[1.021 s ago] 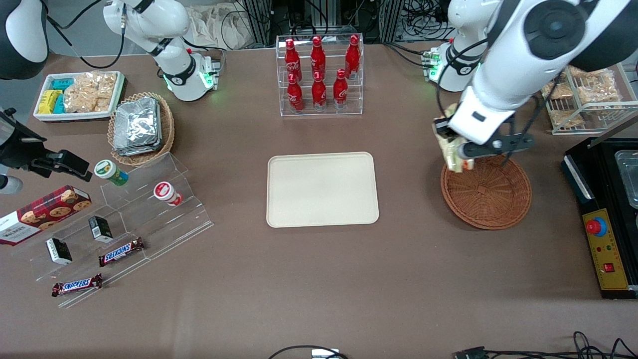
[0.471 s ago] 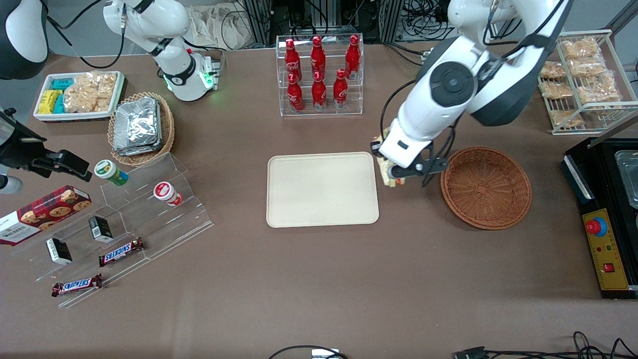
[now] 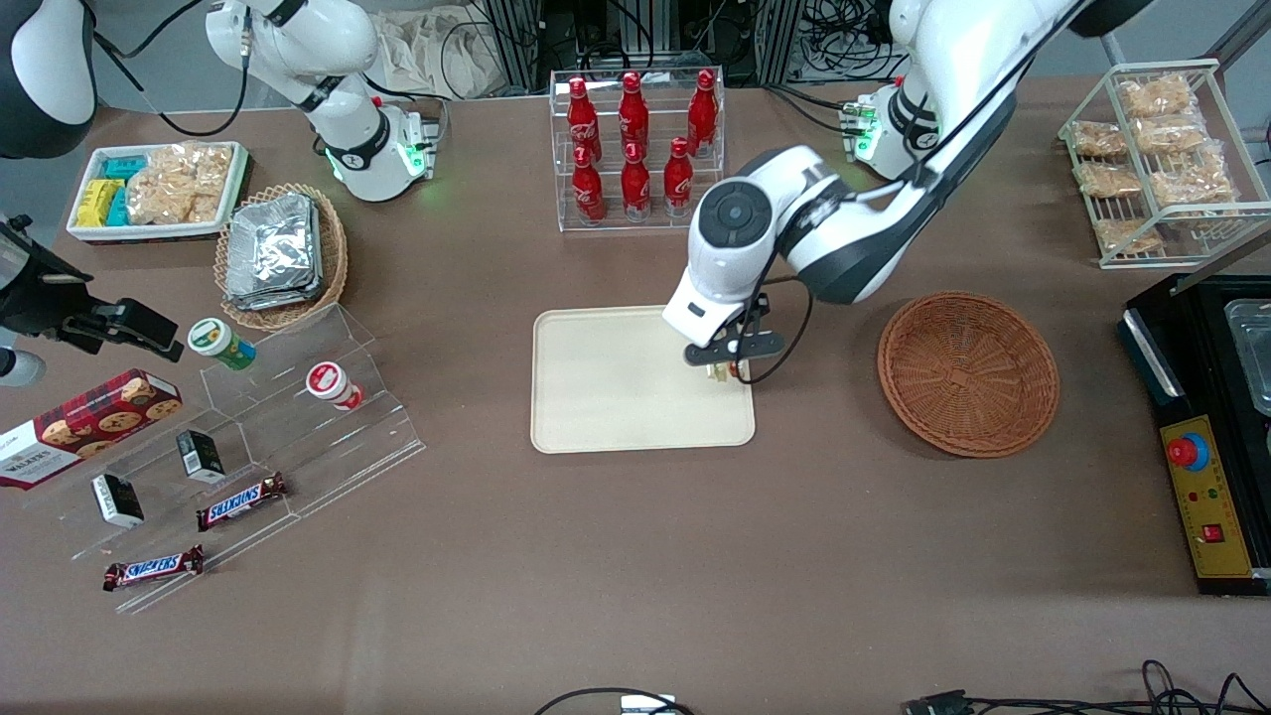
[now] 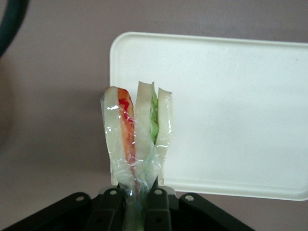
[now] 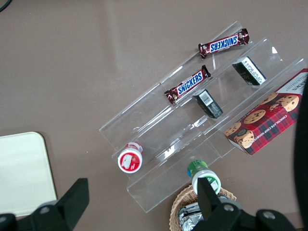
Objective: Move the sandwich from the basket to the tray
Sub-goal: 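Lower the sandwich onto the tray and open the left gripper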
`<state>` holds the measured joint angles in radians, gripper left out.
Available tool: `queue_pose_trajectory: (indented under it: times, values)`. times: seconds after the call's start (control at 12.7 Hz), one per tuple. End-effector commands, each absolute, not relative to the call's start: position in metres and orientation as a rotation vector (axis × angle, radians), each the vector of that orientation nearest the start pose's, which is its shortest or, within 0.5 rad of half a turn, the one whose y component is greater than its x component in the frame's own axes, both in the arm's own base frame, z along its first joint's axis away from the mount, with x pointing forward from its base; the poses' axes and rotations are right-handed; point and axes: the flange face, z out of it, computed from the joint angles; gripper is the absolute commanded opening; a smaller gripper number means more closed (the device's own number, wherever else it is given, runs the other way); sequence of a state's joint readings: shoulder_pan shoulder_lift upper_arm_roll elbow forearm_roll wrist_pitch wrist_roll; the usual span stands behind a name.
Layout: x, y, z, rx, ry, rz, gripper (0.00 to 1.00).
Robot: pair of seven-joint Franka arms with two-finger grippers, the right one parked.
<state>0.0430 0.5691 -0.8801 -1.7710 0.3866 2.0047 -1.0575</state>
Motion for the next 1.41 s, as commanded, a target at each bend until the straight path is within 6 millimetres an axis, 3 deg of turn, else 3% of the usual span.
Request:
queue_pose_trajectory:
  times: [0.0, 0.31, 0.55, 0.63, 0.71, 0.79, 1.02, 1.34]
  values:
    - [0.495, -0.414, 0.279, -3.12, -0.146, 0.256, 0.17]
    - [0.503, -0.406, 0.244, -3.136, -0.185, 0.303, 0.17]
    - [0.501, -0.406, 0.239, -3.146, -0.18, 0.301, 0.23]
    - [0.502, -0.406, 0.238, -3.145, -0.182, 0.304, 0.35]
    - [0.502, -0.405, 0.236, -3.143, -0.184, 0.309, 0.87]
    - [0.502, -0.404, 0.237, -3.141, -0.186, 0.309, 1.0]
    - [0.508, -0.398, 0.242, -3.135, -0.184, 0.294, 1.0]
    - [0.52, -0.388, 0.284, -3.105, -0.191, 0.206, 1.0]
